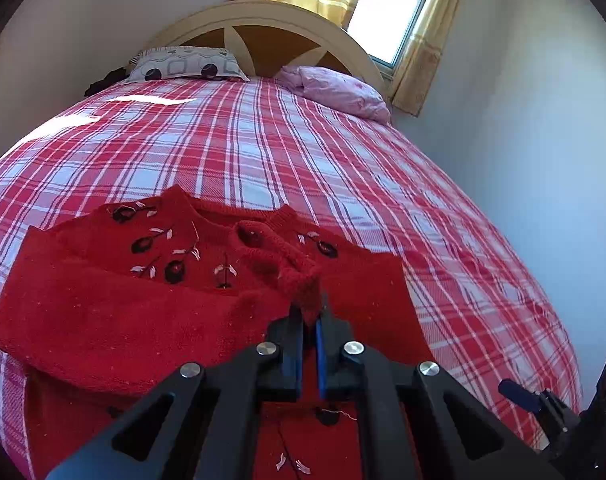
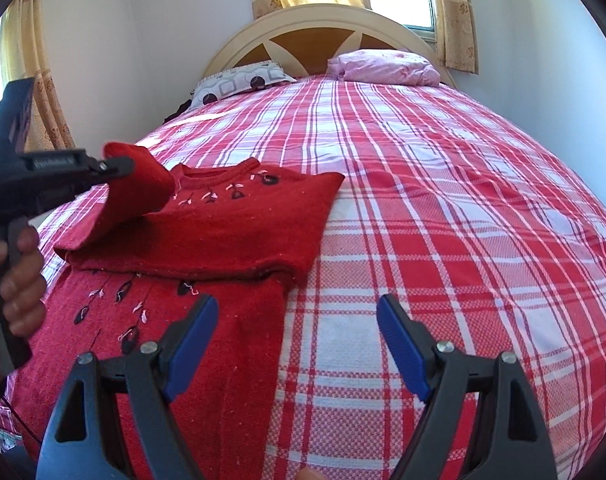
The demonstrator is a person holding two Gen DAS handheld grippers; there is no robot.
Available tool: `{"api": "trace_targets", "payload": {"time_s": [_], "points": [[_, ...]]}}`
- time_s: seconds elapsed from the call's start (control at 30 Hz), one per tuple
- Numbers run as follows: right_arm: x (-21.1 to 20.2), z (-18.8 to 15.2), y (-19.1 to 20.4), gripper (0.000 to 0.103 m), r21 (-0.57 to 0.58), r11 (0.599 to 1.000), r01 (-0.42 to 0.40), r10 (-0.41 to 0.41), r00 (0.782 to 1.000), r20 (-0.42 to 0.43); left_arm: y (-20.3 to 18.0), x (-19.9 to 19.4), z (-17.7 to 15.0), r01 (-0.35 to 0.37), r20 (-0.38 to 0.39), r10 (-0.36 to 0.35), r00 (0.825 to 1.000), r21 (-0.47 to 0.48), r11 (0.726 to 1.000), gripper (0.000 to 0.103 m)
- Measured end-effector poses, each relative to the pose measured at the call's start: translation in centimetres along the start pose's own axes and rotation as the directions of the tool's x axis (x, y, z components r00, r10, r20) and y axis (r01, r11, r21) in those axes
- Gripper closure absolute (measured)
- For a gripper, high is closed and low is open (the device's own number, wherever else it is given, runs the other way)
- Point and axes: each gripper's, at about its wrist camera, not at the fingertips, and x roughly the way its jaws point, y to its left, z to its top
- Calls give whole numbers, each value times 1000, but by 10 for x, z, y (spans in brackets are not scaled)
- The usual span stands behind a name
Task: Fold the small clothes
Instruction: 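Lift the sleeve with the left tool, fold it across the body, release, then grasp the sweater hem with the right tool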
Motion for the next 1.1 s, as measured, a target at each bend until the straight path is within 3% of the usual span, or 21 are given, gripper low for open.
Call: {"api": "trace_targets", "payload": {"time_s": [0.13, 0.23, 0.37, 0.43, 0.47, 0.5, 0.57, 0.67, 0.73, 0.83, 0.87, 0.93, 0.97, 1.0, 1.07, 1.1], "points": [[3, -4, -2, 19, 9, 1000, -1, 1, 1000, -16, -14, 7, -16, 27, -58, -22, 998, 96, 995, 98], [4, -5, -5, 19, 19, 1000, 5, -4, 1000, -19, -19, 0, -20, 5, -67, 6, 998, 160, 987, 97], [4, -6, -9, 19, 41, 999, 7, -6, 1000, -21, -6, -7, -20, 8, -49, -1, 999, 149, 989, 94], [4, -6, -9, 19, 47, 999, 8, -7, 1000, -22, 1, -2, -18, 5, -59, 3, 998, 132, 991, 73], [4, -5, -9, 19, 49, 999, 7, -6, 1000, -23, 1, -2, -18, -1, -59, 9, 998, 132, 991, 51], [4, -5, -8, 19, 54, 999, 6, -5, 1000, -25, -1, -2, -17, -8, -43, 13, 999, 133, 991, 41], [5, -4, -5, 19, 60, 998, 1, 1, 1000, -28, -11, -6, -13, 7, 5, -8, 1000, 155, 988, 41], [7, -3, 2, 19, 52, 999, 1, 1, 999, -36, -33, -17, -10, 8, 49, -21, 999, 241, 970, 27], [5, -2, 7, 19, 40, 999, 2, 0, 999, -37, -37, -26, -12, -26, 86, 1, 996, 290, 957, 26], [1, 0, 10, 19, 29, 1000, -1, 2, 999, -32, -15, -30, -19, -119, 93, 94, 991, 318, 941, 26], [-1, 1, 10, 19, 26, 1000, -1, 2, 1000, -29, -1, -30, -22, -173, 90, 152, 984, 313, 934, 26], [-2, 3, 9, 19, 25, 1000, -3, 4, 1000, -29, 34, -30, -30, -302, 71, 294, 953, 299, 905, 26], [-1, 4, 9, 19, 27, 1000, -4, 5, 999, -32, 53, -30, -34, -375, 64, 373, 925, 286, 881, 26], [1, 6, 9, 19, 30, 999, -11, 12, 999, -41, 74, -32, -38, -466, 63, 468, 882, 278, 840, 26], [8, 8, 11, 19, 34, 999, -27, 29, 998, -61, 106, -35, -43, -570, 52, 577, 815, 254, 782, 26], [11, 10, 13, 19, 37, 999, -39, 42, 997, -70, 122, -39, -46, -579, 40, 587, 809, 226, 783, 26]]}}
